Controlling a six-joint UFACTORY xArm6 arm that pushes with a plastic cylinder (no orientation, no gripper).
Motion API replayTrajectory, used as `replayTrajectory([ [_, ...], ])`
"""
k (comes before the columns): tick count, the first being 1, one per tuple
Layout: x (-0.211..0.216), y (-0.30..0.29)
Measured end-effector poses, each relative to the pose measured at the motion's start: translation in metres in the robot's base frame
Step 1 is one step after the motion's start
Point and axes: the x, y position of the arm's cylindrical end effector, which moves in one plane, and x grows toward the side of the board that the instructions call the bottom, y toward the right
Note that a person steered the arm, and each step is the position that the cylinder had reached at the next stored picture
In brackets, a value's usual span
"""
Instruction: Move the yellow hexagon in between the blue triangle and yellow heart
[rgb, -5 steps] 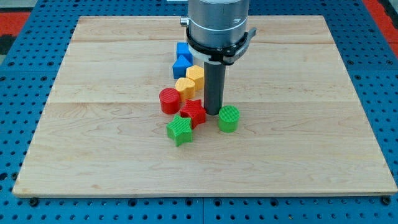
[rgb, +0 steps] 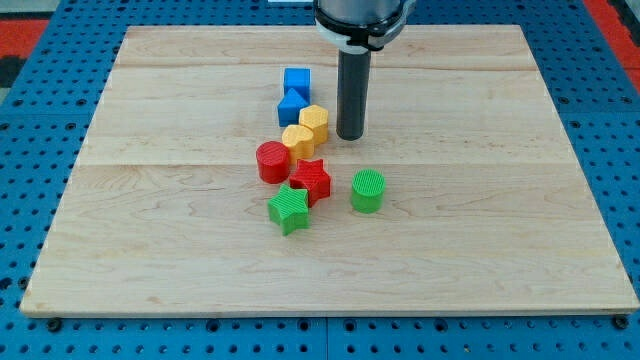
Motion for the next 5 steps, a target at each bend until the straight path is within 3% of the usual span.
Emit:
replayTrajectory([
  [5,-0.003,-0.031],
])
